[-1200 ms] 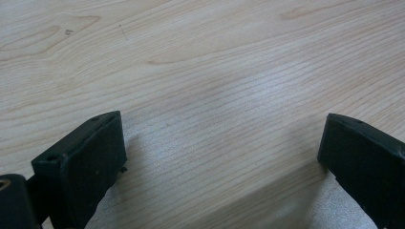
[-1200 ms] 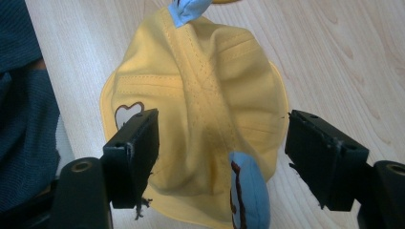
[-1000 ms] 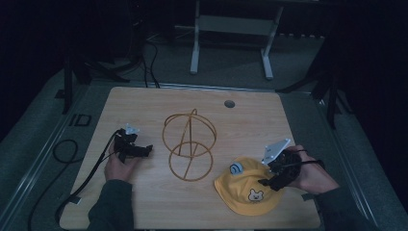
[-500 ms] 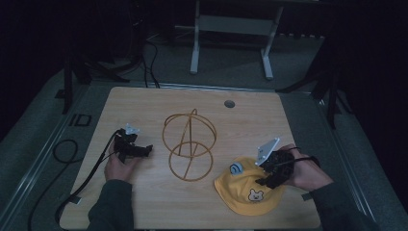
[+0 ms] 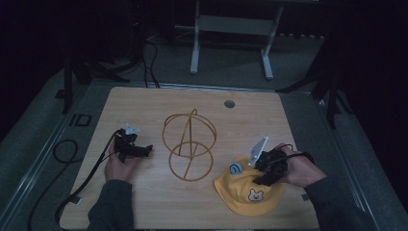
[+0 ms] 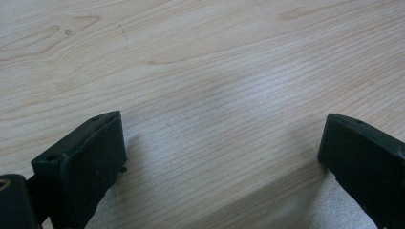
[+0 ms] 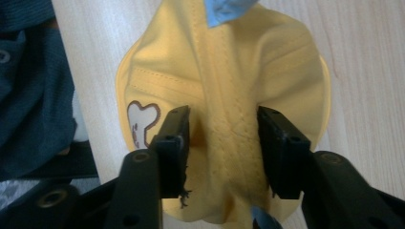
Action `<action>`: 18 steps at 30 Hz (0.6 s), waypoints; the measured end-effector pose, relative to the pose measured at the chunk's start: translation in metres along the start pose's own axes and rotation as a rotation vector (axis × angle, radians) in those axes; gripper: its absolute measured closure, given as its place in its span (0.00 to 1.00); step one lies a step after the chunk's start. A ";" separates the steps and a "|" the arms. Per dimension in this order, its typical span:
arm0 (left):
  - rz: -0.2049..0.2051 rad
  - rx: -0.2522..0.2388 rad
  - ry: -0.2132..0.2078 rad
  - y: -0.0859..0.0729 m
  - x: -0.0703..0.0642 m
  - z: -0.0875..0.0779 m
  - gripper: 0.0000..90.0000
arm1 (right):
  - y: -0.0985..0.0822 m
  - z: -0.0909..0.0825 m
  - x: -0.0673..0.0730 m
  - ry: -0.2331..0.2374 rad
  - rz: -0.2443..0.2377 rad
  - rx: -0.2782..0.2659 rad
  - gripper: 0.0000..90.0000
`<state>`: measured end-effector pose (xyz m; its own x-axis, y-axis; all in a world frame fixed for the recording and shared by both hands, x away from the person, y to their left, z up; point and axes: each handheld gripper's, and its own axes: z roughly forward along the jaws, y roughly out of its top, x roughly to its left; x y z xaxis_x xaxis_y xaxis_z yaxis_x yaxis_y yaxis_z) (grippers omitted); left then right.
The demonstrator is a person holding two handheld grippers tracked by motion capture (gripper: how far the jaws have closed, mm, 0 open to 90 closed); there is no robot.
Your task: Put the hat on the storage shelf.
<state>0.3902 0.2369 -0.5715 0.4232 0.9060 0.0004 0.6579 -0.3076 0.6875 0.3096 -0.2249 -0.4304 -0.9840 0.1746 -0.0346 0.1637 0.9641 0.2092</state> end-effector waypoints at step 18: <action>0.000 0.000 0.000 0.000 0.000 0.000 0.02 | 0.006 0.001 0.001 0.030 -0.037 0.051 0.82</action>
<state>0.3902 0.2369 -0.5715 0.4233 0.9060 0.0005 0.6579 -0.3078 0.6873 0.3099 -0.2188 -0.4296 -0.9910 0.1334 -0.0116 0.1299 0.9788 0.1581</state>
